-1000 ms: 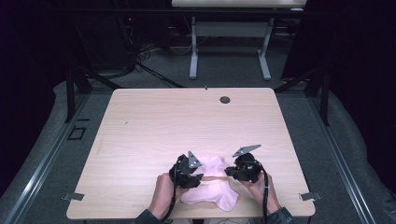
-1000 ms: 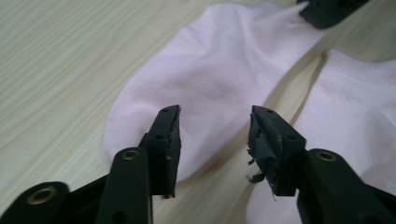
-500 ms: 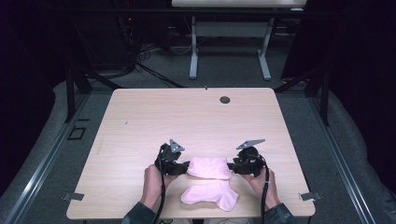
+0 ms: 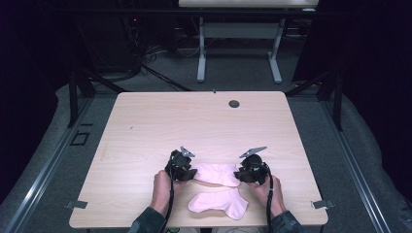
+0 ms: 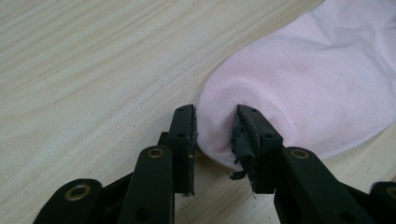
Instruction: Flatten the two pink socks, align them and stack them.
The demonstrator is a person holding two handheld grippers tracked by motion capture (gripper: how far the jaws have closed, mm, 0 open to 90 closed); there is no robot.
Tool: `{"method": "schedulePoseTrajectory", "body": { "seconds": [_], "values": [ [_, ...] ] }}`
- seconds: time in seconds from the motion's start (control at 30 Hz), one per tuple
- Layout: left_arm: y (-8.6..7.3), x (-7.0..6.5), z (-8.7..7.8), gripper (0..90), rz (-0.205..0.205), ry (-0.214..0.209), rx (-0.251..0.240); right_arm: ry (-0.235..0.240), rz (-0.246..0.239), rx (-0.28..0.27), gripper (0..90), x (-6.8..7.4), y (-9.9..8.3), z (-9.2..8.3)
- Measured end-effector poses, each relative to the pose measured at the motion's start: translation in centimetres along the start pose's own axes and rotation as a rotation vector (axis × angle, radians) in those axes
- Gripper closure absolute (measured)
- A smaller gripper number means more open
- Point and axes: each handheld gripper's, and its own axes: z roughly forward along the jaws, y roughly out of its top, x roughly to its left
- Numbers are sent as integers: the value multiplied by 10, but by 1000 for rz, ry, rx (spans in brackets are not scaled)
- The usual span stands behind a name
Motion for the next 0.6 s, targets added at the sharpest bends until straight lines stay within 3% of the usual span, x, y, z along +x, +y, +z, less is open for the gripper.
{"method": "schedulePoseTrajectory", "body": {
  "seconds": [0.07, 0.17, 0.23, 0.43, 0.6],
  "values": [
    [1, -1, 0, 701, 6, 2, 3, 0, -19, 11, 727, 1, 1, 0],
    [1, -2, 0, 740, 14, -3, 4, 11, -7, 10, 764, 2, 2, 1],
    [1, -3, 0, 775, 18, -7, 2, 4, -25, 38, 800, 1, 4, 0],
    [-6, -3, 0, 851, 36, -3, -45, 12, 6, -1, 851, 3, -1, 1],
    [-9, 0, -3, 860, 7, -38, -72, 15, 15, 4, 854, 0, 0, -2]
  ]
}}
